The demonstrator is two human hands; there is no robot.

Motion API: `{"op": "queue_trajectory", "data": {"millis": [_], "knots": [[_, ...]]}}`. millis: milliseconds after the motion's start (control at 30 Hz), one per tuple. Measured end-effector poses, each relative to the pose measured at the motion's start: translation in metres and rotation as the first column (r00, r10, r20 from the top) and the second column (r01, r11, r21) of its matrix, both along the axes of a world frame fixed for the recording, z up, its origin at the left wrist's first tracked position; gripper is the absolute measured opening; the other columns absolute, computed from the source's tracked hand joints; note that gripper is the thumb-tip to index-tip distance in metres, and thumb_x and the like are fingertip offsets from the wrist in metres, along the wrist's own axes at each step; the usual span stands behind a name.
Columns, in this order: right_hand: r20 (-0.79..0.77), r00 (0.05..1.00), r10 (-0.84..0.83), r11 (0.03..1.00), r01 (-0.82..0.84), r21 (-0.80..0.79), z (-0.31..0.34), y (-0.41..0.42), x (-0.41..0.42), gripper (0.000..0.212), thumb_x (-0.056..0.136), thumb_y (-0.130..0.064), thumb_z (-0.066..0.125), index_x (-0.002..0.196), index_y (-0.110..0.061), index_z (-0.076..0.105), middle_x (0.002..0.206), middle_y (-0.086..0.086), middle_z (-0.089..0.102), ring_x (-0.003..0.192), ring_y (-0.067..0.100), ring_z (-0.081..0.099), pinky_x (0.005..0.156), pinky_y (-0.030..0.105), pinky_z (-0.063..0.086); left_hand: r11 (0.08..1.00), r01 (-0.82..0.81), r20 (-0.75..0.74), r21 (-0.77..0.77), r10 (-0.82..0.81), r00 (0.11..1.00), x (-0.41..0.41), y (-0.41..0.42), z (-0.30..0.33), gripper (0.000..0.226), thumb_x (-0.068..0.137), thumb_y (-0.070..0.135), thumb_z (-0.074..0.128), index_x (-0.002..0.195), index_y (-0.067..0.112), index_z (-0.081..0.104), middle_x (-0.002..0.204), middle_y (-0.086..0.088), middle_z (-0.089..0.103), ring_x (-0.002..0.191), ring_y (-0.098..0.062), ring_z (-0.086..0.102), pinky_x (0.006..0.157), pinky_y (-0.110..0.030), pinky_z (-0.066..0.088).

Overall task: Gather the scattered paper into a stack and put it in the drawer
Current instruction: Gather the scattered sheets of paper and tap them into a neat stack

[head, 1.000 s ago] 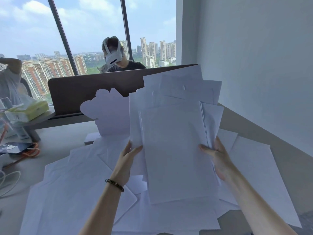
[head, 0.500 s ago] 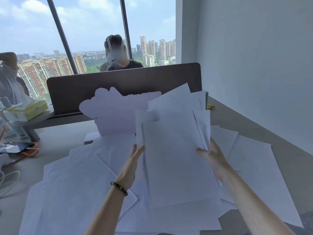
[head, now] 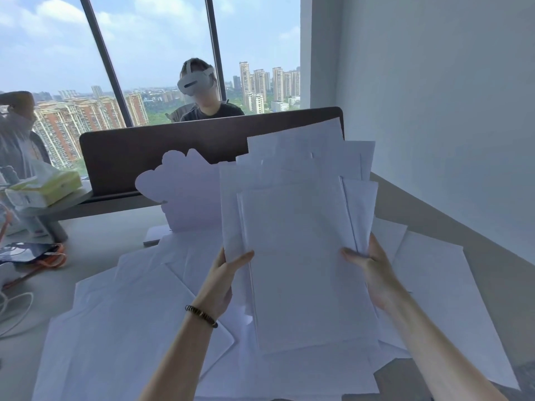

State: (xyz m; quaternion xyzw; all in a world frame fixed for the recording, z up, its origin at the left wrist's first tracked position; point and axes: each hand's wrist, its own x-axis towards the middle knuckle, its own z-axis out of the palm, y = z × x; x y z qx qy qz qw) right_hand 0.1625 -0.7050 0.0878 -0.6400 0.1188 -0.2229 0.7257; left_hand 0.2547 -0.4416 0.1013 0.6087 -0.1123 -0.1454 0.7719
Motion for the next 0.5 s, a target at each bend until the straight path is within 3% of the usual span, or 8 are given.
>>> {"op": "queue_trajectory", "data": {"millis": [167,333,433,500], "knots": [[0.055,0.998,0.037,0.998,-0.039,0.042,0.007,0.005,0.0,0.054,0.089,0.008,0.061,0.123,-0.034,0.062,0.114,0.0,0.076,0.101,0.019,0.074,0.078,0.033,0.058,0.995,0.095,-0.072,-0.032,-0.097,0.993,-0.003,0.002,0.005,0.041,0.085,0.012,0.072,0.125,0.016,0.062,0.112,-0.009,0.073,0.102,-0.026,0.071,0.082,-0.038,0.058],[0.083,0.995,0.056,0.997,-0.06,0.048,0.012,0.006,0.001,0.054,0.089,0.007,0.061,0.127,-0.031,0.062,0.117,0.003,0.074,0.107,0.024,0.072,0.091,0.044,0.055,0.998,0.062,-0.051,-0.026,-0.064,0.997,-0.003,0.006,0.012,0.056,0.075,0.024,0.075,0.129,0.018,0.061,0.115,-0.008,0.072,0.111,-0.031,0.066,0.097,-0.05,0.051],[0.086,0.995,0.053,0.996,-0.059,0.072,0.014,0.004,0.001,0.05,0.088,0.006,0.062,0.124,-0.03,0.063,0.114,0.006,0.075,0.106,0.031,0.071,0.091,0.049,0.055,0.998,0.048,-0.01,0.029,-0.048,0.999,-0.001,0.012,0.017,0.05,0.073,0.025,0.077,0.121,0.015,0.068,0.118,-0.008,0.074,0.115,-0.028,0.066,0.105,-0.045,0.047],[0.092,0.994,0.061,0.995,-0.068,0.067,0.017,0.004,0.0,0.049,0.088,0.006,0.063,0.125,-0.026,0.063,0.113,0.007,0.075,0.106,0.033,0.071,0.09,0.051,0.056,0.996,0.069,0.059,0.06,-0.072,0.996,-0.001,0.015,0.021,0.037,0.079,0.016,0.078,0.116,0.011,0.071,0.113,-0.004,0.076,0.112,-0.02,0.068,0.097,-0.03,0.052]]}}
